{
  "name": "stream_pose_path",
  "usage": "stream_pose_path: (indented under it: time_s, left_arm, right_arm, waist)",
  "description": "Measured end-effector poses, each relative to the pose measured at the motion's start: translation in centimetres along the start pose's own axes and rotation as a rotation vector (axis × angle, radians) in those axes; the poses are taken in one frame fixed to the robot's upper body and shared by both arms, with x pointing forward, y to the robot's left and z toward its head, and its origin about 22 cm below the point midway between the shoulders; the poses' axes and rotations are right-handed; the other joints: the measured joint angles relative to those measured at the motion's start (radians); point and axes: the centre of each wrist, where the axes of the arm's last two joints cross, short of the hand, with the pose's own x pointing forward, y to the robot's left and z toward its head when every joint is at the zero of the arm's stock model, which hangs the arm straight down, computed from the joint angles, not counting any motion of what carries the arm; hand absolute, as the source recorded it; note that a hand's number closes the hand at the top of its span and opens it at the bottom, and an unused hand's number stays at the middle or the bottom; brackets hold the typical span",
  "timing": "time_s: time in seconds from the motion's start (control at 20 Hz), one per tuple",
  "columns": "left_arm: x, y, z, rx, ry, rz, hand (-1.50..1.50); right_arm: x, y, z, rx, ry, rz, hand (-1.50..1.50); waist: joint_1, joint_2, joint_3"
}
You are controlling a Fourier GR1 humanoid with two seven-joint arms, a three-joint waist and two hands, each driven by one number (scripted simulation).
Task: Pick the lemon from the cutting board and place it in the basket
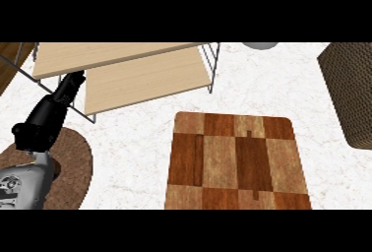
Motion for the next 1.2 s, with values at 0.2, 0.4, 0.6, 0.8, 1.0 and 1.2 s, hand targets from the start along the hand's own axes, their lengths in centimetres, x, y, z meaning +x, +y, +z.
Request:
stream_pose_path:
  time_s: [0.2,0.4,0.6,0.8,1.0,1.2]
  left_arm:
    - [-0.1,-0.4,0.0,-0.010,-0.011,0.000,0.00]
    - [-0.3,0.0,-0.4,-0.009,-0.008,0.001,0.00]
    - [-0.2,-0.3,-0.3,0.003,-0.002,0.002,0.00]
    - [-0.6,0.3,0.0,0.011,-0.005,0.000,0.00]
    - [-0.5,0.2,0.2,0.011,-0.008,-0.003,0.00]
    - [-0.6,-0.5,0.3,0.006,-0.008,-0.004,0.00]
  right_arm:
    - [2.6,0.6,-2.7,0.066,0.002,-0.005,1.50]
    - [4.6,3.0,-5.6,0.124,0.013,-0.018,1.50]
    - [6.2,5.3,-7.9,0.196,0.046,-0.022,1.50]
    - [6.9,6.9,-9.1,0.286,0.078,0.012,1.50]
    - [7.3,8.7,-10.1,0.345,0.139,0.052,1.50]
    - [7.3,10.1,-10.5,0.386,0.184,0.203,1.50]
  waist:
    - [0.009,0.000,-0.001]
    - [0.002,-0.001,-0.002]
    - [-0.004,-0.002,-0.002]
    - [-0.011,-0.003,-0.001]
    - [-0.010,-0.002,-0.001]
    - [-0.014,-0.002,-0.001]
